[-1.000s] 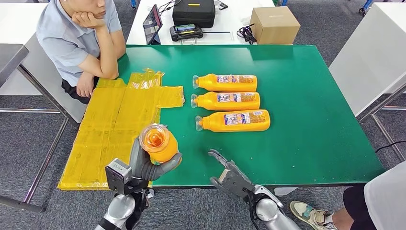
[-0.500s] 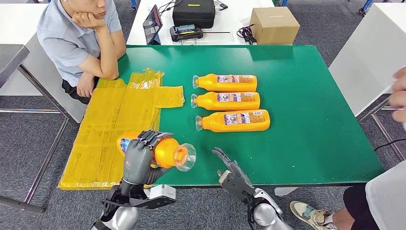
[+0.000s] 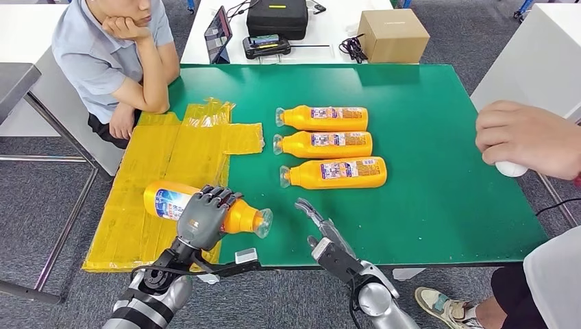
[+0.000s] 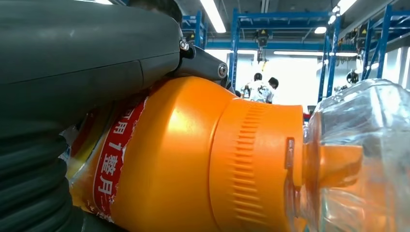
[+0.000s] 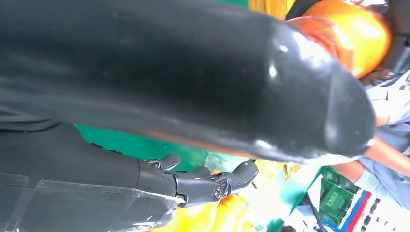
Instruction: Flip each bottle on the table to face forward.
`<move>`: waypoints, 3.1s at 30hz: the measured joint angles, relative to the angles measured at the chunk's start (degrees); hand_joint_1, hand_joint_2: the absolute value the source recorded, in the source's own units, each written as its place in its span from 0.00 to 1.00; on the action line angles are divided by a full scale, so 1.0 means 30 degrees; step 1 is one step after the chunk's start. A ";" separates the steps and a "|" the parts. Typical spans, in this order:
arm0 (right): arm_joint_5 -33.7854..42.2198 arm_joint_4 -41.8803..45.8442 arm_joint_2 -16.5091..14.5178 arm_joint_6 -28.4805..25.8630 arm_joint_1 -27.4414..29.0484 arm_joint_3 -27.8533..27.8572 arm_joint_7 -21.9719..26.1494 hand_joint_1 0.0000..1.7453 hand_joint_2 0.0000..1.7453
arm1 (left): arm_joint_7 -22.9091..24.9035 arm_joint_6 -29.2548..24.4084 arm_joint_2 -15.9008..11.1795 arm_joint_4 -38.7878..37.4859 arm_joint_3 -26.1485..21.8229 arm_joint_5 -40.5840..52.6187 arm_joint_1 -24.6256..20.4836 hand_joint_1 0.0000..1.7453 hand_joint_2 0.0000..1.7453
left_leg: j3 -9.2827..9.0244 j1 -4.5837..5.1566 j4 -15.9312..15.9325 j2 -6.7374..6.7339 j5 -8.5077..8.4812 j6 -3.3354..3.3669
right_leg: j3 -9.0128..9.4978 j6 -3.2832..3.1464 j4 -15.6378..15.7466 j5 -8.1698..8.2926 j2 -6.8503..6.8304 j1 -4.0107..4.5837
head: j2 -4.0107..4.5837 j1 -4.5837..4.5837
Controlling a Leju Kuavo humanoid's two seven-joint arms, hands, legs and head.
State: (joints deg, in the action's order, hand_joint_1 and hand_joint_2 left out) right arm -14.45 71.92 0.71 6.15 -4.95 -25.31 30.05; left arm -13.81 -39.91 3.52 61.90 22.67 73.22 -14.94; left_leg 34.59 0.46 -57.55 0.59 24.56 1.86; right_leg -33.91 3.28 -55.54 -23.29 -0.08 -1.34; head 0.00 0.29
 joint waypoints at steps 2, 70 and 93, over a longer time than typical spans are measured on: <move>0.0004 0.0053 -0.0007 0.0007 -0.0018 0.0000 0.0004 0.00 0.00 | 0.0027 -0.0025 -0.0034 -0.0200 -0.0011 0.0005 -0.0086 1.00 1.00 | 0.0001 0.0001 0.0000 0.0002 0.0001 0.0001 | -0.0001 0.0000 0.0002 0.0000 -0.0001 -0.0001 | 0.0000 0.0002; 0.0018 -0.0951 -0.0849 0.0969 -0.1622 -0.1450 0.0091 0.00 1.00 | 0.1989 0.5047 0.1814 -1.2853 -0.0872 -0.1625 -0.8004 0.00 1.00 | -0.0111 -0.0031 -0.0001 0.0026 -0.0073 -0.0034 | 0.0111 -0.0066 -0.0011 0.0049 -0.0034 0.0040 | 0.0000 -0.0003; -0.0425 -0.0934 -0.0841 0.0616 -0.1335 -0.1282 0.0095 0.00 1.00 | 0.1696 0.4209 0.2408 -0.9681 0.0490 -0.3426 -0.6665 0.00 1.00 | -0.0015 -0.0028 -0.0001 0.0012 -0.0071 -0.0033 | 0.0014 -0.0064 -0.0011 0.0048 -0.0030 0.0039 | 0.0000 -0.0002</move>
State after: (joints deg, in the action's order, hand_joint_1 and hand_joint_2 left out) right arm -15.73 69.12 -1.81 8.00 -8.95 -29.16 30.34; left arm -8.72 -27.28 10.75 32.86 24.14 62.94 -34.94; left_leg 34.54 0.37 -57.55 0.62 24.34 1.76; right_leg -33.86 3.08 -55.58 -23.15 -0.17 -1.22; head 0.00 0.28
